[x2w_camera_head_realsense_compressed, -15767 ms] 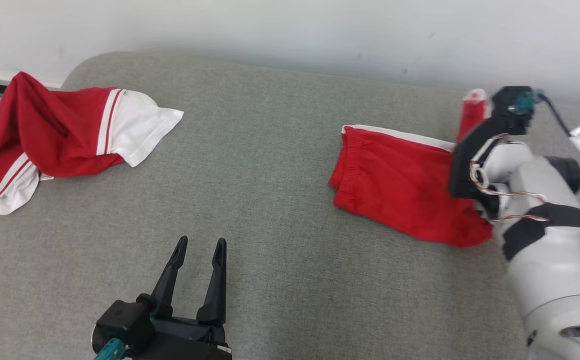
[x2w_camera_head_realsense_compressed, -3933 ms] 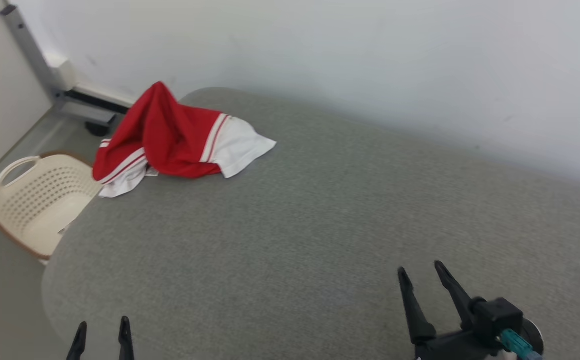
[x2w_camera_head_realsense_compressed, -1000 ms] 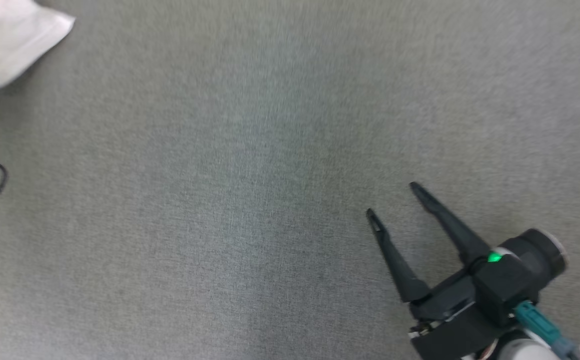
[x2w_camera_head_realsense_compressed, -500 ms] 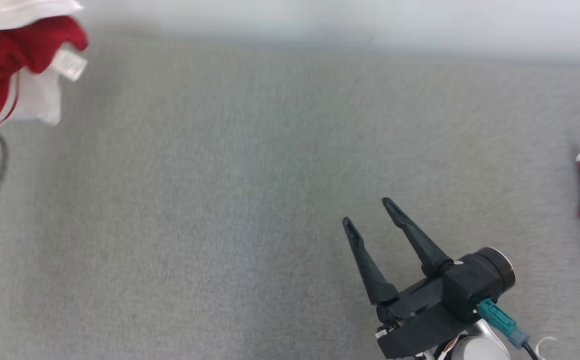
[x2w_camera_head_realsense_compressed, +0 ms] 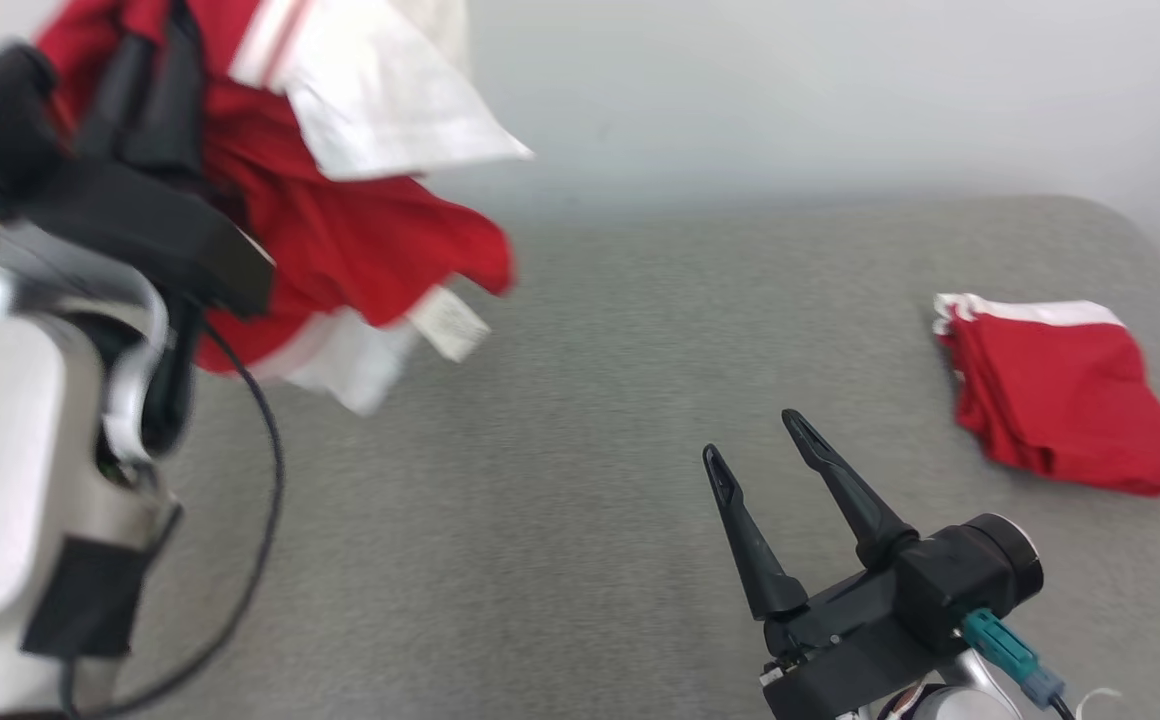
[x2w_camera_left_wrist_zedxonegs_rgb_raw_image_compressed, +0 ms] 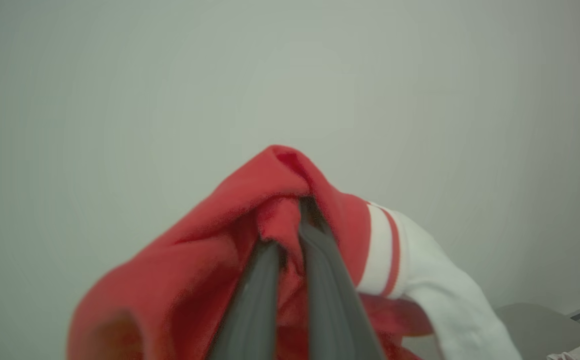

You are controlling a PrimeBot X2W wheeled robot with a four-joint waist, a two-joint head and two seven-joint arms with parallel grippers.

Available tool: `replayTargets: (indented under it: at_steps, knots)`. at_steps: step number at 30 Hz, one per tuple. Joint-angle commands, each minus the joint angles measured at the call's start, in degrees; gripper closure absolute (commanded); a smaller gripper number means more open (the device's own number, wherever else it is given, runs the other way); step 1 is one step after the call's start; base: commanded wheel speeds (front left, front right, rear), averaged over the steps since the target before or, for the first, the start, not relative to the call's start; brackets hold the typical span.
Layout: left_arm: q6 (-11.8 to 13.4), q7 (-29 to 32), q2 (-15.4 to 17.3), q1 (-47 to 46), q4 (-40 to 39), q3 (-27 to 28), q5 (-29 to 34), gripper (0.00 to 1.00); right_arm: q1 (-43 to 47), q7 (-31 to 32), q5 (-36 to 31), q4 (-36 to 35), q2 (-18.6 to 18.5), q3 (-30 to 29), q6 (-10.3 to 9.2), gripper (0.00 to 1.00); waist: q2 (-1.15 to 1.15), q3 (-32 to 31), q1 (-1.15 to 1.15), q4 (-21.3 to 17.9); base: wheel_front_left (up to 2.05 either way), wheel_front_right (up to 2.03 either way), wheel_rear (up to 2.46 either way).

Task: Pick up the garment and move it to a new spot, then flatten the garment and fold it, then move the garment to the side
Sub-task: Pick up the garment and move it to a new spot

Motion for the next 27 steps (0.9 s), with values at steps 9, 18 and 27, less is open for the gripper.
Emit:
replayTargets:
  at_steps: [9, 18, 27]
  knots:
    - [4.25, -0.65, -3.63, 11.77, -7.12, -2.11, -0.81, 1.00, 0.48, -0.45, 0.71, 0.13, 0.55, 0.69, -0.12, 0.00, 0.01, 1.67, 0.02, -17.05, 0.00, 0.00, 0.00]
    - [4.93, -6.10, -7.52, 19.54, 2.65, -2.64, -2.68, 1.00, -0.19, -1.92, 0.95, 0.91, 1.38, 1.03, -0.11, 0.00, 0.01, 4.18, 0.02, -19.40, 0.00, 0.00, 0.00]
    - [1.58, -9.12, -11.74, 21.06, 22.34, -6.67, -3.28, 0.00, -1.29, -2.84, 1.14, 2.16, 1.75, 1.61, -0.12, 0.00, 0.01, 3.65, 0.02, -16.47, 0.00, 0.00, 0.00]
